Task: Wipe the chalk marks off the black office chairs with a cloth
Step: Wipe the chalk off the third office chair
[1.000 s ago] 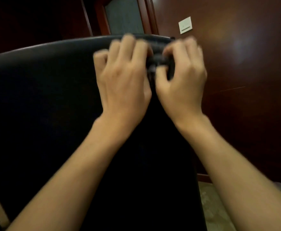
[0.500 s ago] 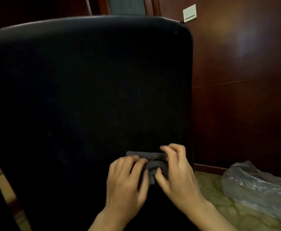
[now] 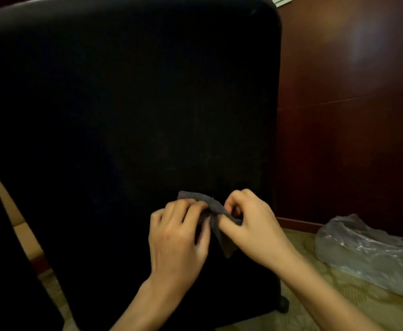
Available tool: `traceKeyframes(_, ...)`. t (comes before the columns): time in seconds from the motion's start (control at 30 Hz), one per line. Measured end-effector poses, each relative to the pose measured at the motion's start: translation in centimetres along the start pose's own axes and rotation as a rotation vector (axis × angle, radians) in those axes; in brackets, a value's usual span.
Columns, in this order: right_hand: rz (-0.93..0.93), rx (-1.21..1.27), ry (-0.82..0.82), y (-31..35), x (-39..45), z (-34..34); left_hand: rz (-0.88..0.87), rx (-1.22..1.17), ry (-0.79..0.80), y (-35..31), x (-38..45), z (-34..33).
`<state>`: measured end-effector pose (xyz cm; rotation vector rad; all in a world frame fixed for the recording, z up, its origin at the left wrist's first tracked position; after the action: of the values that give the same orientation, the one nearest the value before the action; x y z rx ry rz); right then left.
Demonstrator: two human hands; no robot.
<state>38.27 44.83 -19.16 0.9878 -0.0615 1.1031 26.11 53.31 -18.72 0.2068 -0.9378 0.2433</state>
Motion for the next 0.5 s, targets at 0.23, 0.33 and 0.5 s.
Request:
traceKeyframes(0.23, 0.066, 0.686, 0.013, 4.9, -0.2, 2.5, 0.149, -0.633, 0.077, -1.9, 1.2, 6.1)
traceKeyframes(0.33, 0.133, 1.003, 0.134, 6.4, -0.1, 3.2, 0.216, -0.733, 0.108, -1.4, 2.8, 7.6)
traceKeyframes(0.5, 0.218, 0.879, 0.186, 7.7, -0.7, 3.6, 0.289, -0.942, 0.082, 0.7, 4.3, 7.5)
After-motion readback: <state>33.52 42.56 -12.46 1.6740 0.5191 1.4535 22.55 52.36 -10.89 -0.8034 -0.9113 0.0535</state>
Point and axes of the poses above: each hand's wrist, its own x-axis towards the middle knuckle, its own z-axis out of the back of the hand, y = z × x, the point moved 7 cm from there along x, towards the middle knuckle, and after that the axes turned 10 degrees about y, right-handed, at the moved point
